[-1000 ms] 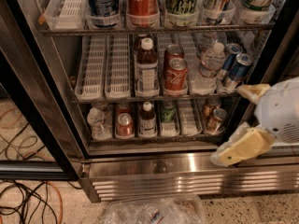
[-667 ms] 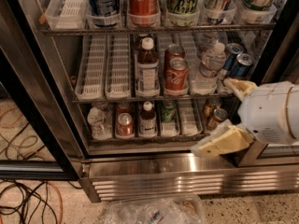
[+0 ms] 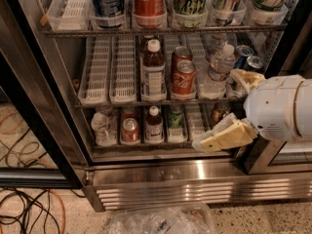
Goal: Pick 7up can from top shelf of fridge
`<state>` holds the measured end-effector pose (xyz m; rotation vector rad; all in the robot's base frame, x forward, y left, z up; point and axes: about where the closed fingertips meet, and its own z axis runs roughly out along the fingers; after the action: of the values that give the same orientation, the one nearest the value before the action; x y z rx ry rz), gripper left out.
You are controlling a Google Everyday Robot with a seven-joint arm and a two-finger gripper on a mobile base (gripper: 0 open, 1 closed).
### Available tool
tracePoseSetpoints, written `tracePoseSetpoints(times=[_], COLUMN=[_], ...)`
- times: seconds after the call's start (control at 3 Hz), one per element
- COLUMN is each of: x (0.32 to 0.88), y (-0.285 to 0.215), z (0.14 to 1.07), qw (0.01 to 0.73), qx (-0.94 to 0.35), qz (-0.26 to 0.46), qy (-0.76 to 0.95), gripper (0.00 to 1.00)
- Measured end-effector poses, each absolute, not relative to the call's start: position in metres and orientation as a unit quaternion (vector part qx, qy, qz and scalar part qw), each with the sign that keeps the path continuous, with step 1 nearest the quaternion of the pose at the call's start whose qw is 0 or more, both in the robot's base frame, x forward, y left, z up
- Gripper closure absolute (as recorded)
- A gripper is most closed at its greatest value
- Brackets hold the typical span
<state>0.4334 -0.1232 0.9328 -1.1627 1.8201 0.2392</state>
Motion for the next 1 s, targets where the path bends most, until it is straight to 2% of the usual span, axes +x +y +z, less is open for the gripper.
tracePoseSetpoints(times=[0.33,1.0], x=[0.440,0.448], y=[-0.120,-0.077], z=[0.933,0.903], qw=[0.484,0.543], qx=[-0.442,-0.323], qz=[0.107,0.131], qy=[0.748,0.764], gripper=[0.00,0.00])
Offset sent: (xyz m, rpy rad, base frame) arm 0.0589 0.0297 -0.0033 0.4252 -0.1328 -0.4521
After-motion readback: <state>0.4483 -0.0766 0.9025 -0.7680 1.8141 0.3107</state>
